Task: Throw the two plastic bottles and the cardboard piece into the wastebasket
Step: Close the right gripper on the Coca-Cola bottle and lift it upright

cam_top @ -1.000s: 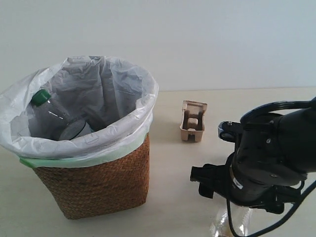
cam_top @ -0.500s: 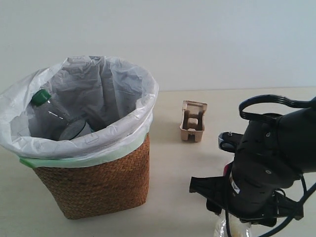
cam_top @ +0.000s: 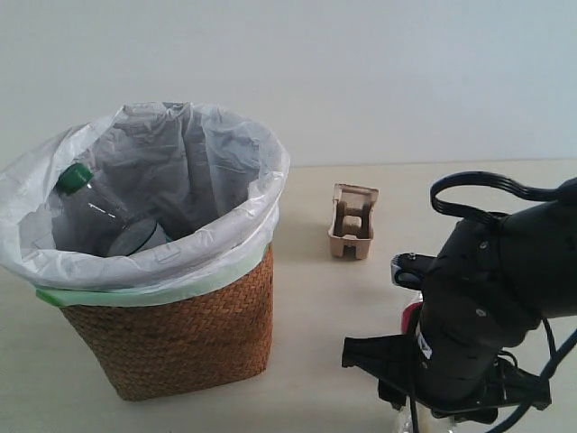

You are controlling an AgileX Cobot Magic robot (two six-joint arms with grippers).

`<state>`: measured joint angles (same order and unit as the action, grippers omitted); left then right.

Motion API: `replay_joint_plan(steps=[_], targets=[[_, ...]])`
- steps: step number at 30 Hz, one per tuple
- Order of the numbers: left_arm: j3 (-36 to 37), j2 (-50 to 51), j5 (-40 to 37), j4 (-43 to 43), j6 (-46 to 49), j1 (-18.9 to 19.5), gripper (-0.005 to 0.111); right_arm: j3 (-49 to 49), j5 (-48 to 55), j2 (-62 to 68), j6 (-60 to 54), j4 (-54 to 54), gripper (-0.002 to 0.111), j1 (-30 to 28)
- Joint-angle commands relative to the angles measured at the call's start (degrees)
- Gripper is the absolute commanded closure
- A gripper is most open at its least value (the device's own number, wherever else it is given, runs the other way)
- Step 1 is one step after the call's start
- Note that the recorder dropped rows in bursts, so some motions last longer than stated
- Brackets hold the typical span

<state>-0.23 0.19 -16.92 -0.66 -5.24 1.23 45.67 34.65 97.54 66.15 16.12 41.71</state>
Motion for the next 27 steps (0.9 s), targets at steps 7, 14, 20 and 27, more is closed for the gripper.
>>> replay_joint_plan(steps=[7,14,20,27], targets=[[0.2,-0.2,0.0,-0.3,-0.3,-0.5,0.103,-0.2,-0.1,0.0,0.1,9.6,0.108,0.0],[0.2,-0.2,0.0,-0.3,-0.3,-0.5,0.103,0.3,-0.1,-4.7,7.6,24.6,0.108,-0.6],[0.2,-0.2,0.0,-0.3,-0.3,-0.5,0.103,0.2,-3.0,-12.9,18.3,42.8,0.108,-1.3],[0.2,-0.2,0.0,-0.3,-0.3,-0.5,0.103,-3.3,-2.7,-17.0,38.2,70.5,0.108,-1.3]])
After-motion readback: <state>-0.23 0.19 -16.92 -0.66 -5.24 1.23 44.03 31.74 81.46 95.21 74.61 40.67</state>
